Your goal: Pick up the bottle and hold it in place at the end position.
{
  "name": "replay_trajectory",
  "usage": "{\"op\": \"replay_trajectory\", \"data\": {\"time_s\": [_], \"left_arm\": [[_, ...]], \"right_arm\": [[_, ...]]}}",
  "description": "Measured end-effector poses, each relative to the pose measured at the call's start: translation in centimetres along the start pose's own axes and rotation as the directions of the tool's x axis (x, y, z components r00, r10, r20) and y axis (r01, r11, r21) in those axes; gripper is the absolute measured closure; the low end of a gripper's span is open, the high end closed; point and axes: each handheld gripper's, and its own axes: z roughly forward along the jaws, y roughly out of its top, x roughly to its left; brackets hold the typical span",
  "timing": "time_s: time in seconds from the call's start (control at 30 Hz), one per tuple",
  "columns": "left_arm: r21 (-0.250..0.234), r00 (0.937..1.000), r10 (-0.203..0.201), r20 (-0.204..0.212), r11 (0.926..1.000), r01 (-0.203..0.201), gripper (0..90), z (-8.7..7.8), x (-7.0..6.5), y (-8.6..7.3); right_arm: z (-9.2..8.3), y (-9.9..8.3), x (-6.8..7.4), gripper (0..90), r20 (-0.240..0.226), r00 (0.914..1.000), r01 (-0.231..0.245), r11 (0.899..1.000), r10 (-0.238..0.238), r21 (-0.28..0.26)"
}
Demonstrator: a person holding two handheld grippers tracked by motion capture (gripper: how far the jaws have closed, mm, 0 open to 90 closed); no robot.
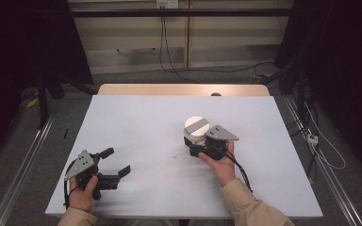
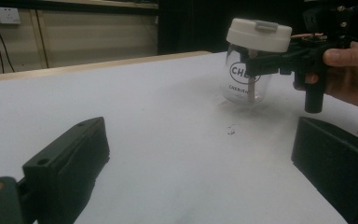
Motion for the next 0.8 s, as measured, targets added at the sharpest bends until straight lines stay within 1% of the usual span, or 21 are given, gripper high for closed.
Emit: {"op": "replay_trajectory", "data": {"time_s": [0.1,0.47,0.8], "left_arm": [[0.003,1.0,0.002,0.002,1.0,-0.002,3.5,0.0,0.0,0.0],[0.005,1.0,0.001,0.005,1.0,-0.001,3.6,0.1,0.0,-0.1],[0.006,1.0,-0.002,0.007,1.0,0.002,3.6,0.1,0.0,-0.1]], "right_arm": [[0.3,0.1,0.0,18.3,0.002,1.0,0.007,1.0,-0.007,0.004],[1.4,0.2,-0.2,18.3,0.003,1.0,0.007,1.0,-0.007,0.012],[2.0,0.4,-0.1,18.3,-0.002,0.9999,0.015,1.0,-0.015,0.014]]}}
